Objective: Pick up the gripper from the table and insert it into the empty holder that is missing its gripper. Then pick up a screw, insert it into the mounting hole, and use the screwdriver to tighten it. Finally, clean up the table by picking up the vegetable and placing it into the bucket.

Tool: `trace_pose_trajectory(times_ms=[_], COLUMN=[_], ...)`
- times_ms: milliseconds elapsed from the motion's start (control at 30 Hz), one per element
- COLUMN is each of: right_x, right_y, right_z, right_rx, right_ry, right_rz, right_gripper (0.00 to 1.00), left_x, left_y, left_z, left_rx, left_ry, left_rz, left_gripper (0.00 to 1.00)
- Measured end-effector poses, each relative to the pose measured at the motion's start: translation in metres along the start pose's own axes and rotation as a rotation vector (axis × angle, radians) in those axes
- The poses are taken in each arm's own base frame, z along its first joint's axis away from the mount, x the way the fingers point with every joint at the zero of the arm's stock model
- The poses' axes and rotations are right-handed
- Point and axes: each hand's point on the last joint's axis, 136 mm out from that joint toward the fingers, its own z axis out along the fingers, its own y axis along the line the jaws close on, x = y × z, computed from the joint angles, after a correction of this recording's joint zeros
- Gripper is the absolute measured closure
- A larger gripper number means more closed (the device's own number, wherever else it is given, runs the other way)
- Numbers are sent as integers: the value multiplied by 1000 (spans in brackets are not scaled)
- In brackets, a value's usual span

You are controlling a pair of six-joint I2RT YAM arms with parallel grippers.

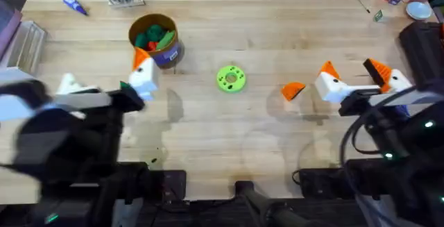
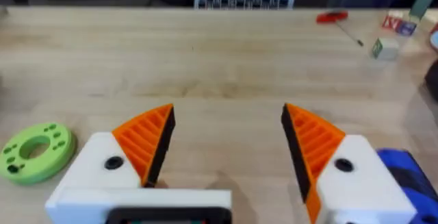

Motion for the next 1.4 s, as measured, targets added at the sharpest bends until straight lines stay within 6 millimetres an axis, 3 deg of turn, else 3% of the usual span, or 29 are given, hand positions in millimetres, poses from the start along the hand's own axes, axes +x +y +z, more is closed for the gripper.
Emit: trace_pose_trajectory(times_ms=[100, 300, 400, 500, 733, 767, 933, 967, 1000, 1100, 1167, 1200, 1267, 1400], right_x=[-6, -55, -80, -99, -98, -98, -95, -94, -94, -94, -94, -94, -94, -94], right_y=[-2, -2, -2, -2, -2, -2, -2, -2, -2, -2, -2, -2, -2, -2], right_z=[-11, -23, -20, -13, -3, -3, -4, -5, -5, -5, -5, -5, -5, -5], right_rx=[12, 18, 19, 19, 18, 19, 18, 18, 18, 18, 18, 19, 18, 18], right_ry=[109, 263, 312, 339, 390, 390, 399, 405, 407, 407, 408, 407, 407, 407], right_rz=[1, -12, -16, -17, -19, -19, -19, -19, -19, -19, -19, -19, -19, -19], right_gripper=[49, 49, 51, 51, 49, 49, 49, 49, 49, 49, 49, 49, 49, 49], left_x=[-20, -30, -23, -13, 32, 35, 35, 32, 28, -5, -33, -45, -71, -99], left_y=[6, 13, 15, 13, 12, 12, 3, -5, -15, -71, -109, -124, -152, -182], left_z=[-11, -19, -16, -1, 20, 21, 31, 34, 36, 43, 37, 32, 20, 5], left_rx=[-56, -158, -204, -215, -234, -237, -199, -157, -106, 163, 340, 408, 541, 676], left_ry=[59, 315, 466, 562, 775, 789, 779, 767, 750, 616, 504, 459, 352, 233], left_rz=[-9, 12, 11, 8, 18, 16, 4, 1, 2, 29, 56, 63, 84, 100], left_gripper=[15, 16, 15, 15, 30, 146, 919, 981, 951, 475, 165, 61, 17, 15])
